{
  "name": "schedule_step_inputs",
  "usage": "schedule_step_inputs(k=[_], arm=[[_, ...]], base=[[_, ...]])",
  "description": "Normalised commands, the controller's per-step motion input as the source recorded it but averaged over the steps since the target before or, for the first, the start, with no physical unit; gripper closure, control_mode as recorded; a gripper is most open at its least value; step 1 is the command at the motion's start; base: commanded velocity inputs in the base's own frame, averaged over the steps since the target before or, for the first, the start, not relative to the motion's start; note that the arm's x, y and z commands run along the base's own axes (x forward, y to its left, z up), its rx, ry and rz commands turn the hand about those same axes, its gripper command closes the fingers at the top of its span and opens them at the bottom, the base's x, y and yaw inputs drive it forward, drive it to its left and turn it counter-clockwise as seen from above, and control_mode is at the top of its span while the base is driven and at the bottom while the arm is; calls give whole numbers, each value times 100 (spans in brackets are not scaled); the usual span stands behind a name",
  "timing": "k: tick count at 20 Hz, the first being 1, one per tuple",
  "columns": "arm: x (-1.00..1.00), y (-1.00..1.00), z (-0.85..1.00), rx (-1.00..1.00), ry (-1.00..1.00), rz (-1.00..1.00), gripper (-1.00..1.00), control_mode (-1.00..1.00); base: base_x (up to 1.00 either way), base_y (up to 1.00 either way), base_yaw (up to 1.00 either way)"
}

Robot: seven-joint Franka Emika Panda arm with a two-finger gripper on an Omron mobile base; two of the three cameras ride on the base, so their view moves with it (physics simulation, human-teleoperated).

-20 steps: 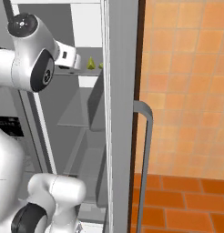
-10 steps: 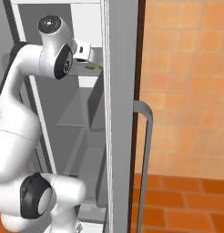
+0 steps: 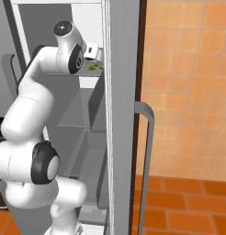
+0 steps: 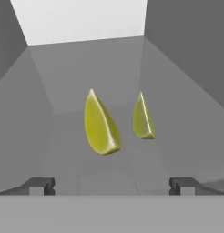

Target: Place one lemon wedge and one chicken drumstick in each tupperware on the nearby counter, to pack two identical lunches.

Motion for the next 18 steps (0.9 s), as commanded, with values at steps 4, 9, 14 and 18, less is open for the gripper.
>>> schedule_step_inputs(k=[4,9,14,18], arm=[[78,2,0,2,19,-2,-100,-100],[49,0,-17,0,5,0,-100,-100],[23,0,-34,0,0,0,-100,-100],[1,3,-35,0,0,0,-100,-100]], base=[[0,0,0],[0,0,0],[0,0,0],[0,0,0]])
